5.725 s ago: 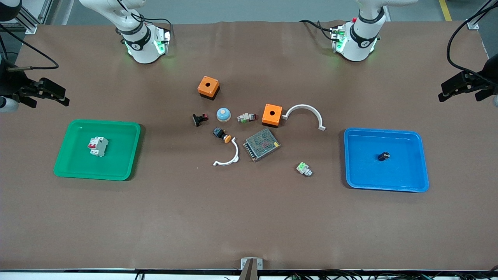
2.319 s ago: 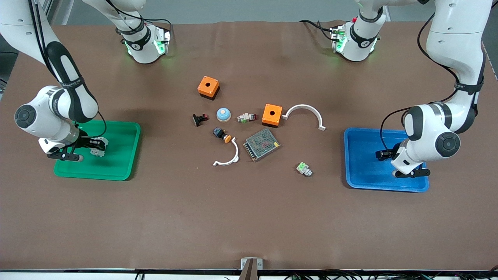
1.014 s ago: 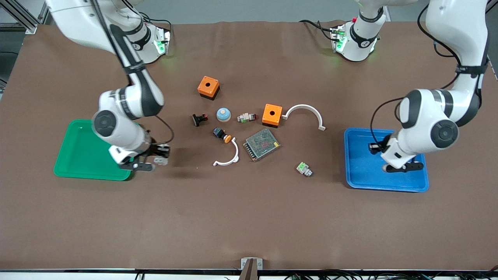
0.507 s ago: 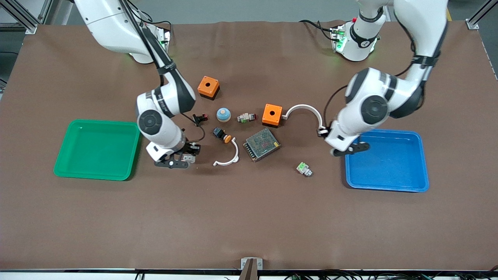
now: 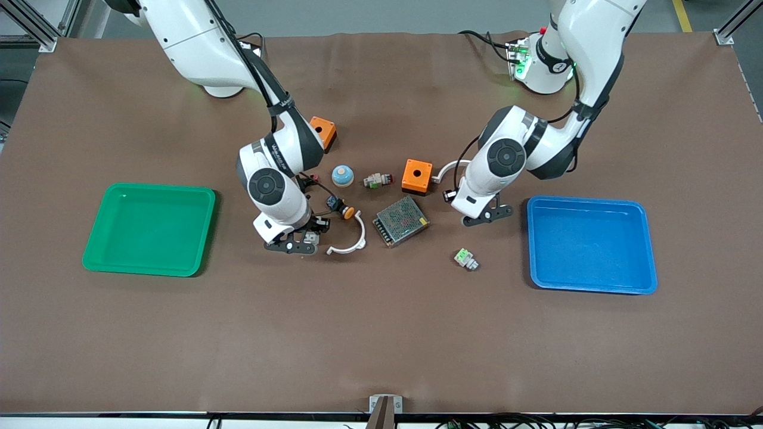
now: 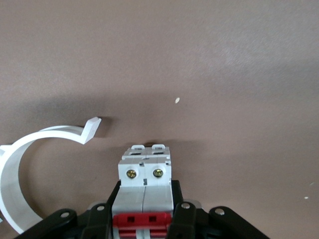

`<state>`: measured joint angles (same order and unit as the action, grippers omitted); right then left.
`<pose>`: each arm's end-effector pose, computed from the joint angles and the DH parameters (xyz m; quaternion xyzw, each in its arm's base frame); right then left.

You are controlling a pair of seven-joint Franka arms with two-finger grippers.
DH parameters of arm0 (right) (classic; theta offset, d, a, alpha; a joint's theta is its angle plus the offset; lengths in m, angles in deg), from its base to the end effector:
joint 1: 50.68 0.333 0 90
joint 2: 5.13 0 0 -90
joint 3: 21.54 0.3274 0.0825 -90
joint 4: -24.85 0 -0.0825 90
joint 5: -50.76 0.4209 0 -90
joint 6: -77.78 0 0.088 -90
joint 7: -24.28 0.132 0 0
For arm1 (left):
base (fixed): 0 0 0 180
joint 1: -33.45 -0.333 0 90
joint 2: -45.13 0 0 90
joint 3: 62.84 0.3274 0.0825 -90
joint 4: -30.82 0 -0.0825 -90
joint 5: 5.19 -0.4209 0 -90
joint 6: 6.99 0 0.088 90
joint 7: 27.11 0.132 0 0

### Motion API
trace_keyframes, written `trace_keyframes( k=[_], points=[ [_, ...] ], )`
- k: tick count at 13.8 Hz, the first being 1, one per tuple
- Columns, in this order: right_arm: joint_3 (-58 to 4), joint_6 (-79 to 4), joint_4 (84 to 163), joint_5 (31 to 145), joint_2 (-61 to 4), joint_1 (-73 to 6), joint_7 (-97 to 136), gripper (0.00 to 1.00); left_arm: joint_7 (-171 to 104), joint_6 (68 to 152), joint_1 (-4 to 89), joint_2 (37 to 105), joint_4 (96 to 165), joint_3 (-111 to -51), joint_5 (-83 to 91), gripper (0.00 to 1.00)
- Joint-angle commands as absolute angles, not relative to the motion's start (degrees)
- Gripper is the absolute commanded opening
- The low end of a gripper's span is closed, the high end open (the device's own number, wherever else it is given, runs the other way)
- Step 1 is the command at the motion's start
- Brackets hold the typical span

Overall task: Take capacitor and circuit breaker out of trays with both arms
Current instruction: 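Carry the breaker and capacitor toward the parts between the trays, then lower both parts onto the table and open both grippers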

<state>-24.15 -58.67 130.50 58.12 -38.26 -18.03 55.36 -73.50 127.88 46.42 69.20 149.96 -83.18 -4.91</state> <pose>0.5781 0.3392 0.1648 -0.9979 0.0530 0.0325 0.0166 0.4981 -0.3327 0.1828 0.9876 0.1250 -0.0931 0.0180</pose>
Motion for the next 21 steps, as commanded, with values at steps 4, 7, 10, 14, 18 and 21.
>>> trace_keyframes(
  k=[4,7,10,14,18,21],
  points=[
    [-24.88,-58.18,129.53,57.27,-38.71,-17.81,56.89,1.0,-76.49,132.49,47.69,71.32,152.46,-82.79,-8.86,0.18],
    [-25.14,-54.52,125.68,57.27,-38.27,-19.38,56.46,1.0,-78.79,132.58,47.61,72.2,152.46,-82.88,-11.77,0.18],
    [-25.14,-40.3,116.11,57.27,-37.92,-23.42,54.62,1.0,-78.7,132.76,47.43,72.29,152.46,-82.88,-11.78,0.36],
    [-25.14,-29.82,113.71,57.27,-32.83,-32.29,40.68,1.0,-78.0,130.92,45.94,68.18,150.1,-83.06,-11.78,0.99],
    [-25.23,-22.69,113.71,54.56,-26.68,-40.74,30.97,1.0,-75.56,108.31,43.13,64.82,135.19,-83.32,-10.99,0.99],
    [-25.14,-17.94,113.45,51.38,-22.72,-43.56,30.18,1.0,-68.79,91.41,40.94,63.86,122.7,-83.23,-9.67,0.99]
  ],
)
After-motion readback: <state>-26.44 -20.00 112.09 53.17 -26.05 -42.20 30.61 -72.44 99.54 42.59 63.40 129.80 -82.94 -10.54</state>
